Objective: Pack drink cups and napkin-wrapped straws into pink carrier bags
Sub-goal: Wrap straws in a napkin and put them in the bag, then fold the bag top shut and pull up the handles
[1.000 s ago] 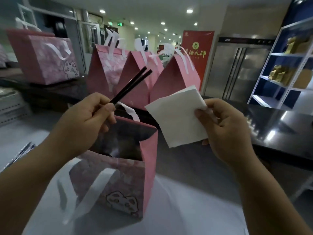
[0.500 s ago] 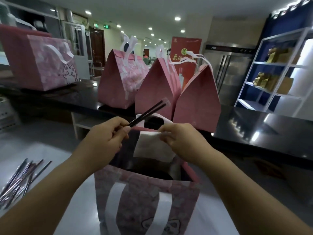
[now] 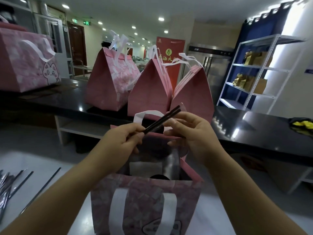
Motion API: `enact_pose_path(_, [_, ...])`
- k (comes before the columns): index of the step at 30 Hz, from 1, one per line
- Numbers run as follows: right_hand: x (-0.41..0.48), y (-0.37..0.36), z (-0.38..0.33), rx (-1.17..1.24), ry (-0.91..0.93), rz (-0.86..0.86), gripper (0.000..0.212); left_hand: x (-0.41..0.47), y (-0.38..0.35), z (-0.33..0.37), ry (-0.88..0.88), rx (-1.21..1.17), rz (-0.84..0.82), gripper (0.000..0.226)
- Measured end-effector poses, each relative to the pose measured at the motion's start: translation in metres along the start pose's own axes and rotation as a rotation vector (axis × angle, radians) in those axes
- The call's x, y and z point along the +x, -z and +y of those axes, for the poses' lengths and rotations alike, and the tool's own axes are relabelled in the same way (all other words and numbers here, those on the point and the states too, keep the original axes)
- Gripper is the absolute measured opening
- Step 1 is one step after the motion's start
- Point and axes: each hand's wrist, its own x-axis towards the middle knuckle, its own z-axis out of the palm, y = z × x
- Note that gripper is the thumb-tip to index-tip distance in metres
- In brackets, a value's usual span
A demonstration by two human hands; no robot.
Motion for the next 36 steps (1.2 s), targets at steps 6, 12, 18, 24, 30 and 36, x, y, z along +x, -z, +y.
enact_pose_path(6, [0.002, -0.005, 0.000, 0.026, 0.124, 0.067, 0.007, 0.002, -0.004, 0.001, -0.054, -0.041, -0.047, 0.023])
enact_pose_path(12, [-0.003, -0.005, -0.010, -0.255, 0.328, 0.075, 0.012, -0.008, 0.010, -0.013, -0.086, 0.040, 0.072, 0.022])
enact_pose_path(18, [0.007, -0.010, -0.005, -0.935, 0.463, -0.145, 0.008, -0.018, 0.024, -0.042, -0.004, 0.116, 0.160, 0.026])
enact_pose_path(24, [0.032, -0.036, 0.024, -1.664, 0.086, -0.452, 0.025, -0.023, 0.024, -0.043, -0.017, 0.114, 0.209, 0.033])
enact_pose_path(30, [0.018, -0.036, 0.014, -1.511, 0.134, -0.295, 0.021, -0.031, 0.029, -0.051, -0.016, 0.105, 0.253, 0.034])
enact_pose_path(36, [-0.028, -0.003, 0.013, -1.285, 0.365, 0.015, 0.022, -0.046, 0.022, -0.050, 0.051, -0.029, 0.255, 0.031])
